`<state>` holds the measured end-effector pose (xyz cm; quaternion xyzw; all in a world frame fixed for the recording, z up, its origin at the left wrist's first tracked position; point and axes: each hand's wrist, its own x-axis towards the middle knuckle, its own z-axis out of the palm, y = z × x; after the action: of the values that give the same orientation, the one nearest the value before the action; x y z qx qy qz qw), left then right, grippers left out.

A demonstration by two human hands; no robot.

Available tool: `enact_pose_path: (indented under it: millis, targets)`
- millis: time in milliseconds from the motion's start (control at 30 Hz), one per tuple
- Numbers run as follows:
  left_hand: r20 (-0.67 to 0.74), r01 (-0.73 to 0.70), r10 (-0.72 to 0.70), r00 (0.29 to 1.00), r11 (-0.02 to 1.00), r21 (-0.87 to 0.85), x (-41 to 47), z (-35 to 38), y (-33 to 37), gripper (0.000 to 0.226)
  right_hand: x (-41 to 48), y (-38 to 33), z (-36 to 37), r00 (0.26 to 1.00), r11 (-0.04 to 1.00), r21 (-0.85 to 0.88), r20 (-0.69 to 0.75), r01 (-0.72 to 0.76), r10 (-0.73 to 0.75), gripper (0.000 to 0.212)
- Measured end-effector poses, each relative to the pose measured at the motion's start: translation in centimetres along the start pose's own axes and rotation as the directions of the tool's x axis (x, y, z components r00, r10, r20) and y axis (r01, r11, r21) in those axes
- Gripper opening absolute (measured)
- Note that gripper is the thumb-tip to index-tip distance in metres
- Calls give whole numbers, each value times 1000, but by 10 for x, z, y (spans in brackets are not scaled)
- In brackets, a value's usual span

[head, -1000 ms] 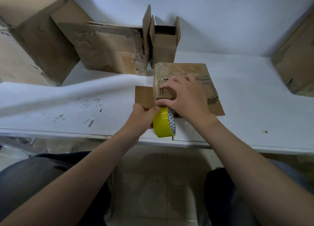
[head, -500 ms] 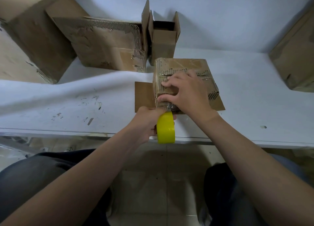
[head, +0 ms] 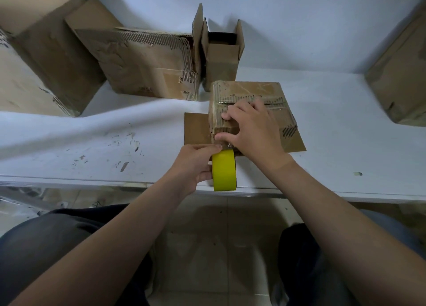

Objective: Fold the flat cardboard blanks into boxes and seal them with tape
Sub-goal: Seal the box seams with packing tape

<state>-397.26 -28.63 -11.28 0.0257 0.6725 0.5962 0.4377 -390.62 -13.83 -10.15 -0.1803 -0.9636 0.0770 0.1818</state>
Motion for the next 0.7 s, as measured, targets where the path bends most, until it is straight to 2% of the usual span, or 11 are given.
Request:
enact_pose_path:
  millis: [133,267,300,367,467,567,633,700]
  targets:
    - [-3,-35,35,999,999,6,-2,1,-2,28,-5,11,-20,997,997,28,38,71,-72,44]
    - [-6,-35,35,999,999,17,-6,4,-2,5,-37,40,-57,990,993,49,-94,108,-103,19]
    - [-10,-40,40,999,999,14,-8,5,-2,2,-45,47,-64,997,996,58,-50,61,-58,18]
    - [-40,-65,66,997,998,5,-10,9,-5,2,-59,60,-71,988,998,13,144,-63,60,18]
    - [-102,-116,115,988,993,-8,-13,18,-9,3,-81,86,-61,903,971,-165,368,-172,222,20]
    - [-133,-124,119,984,992,-28,-16,24,-12,5,-95,103,-45,842,926,-287,411,-246,351,25]
    - [-140,-123,116,983,992,-38,-16,26,-13,10,-99,108,-40,828,920,-280,419,-274,374,32]
    - [-149,-125,115,982,991,-56,-17,27,-13,19,-100,109,-39,846,930,-254,402,-266,351,20]
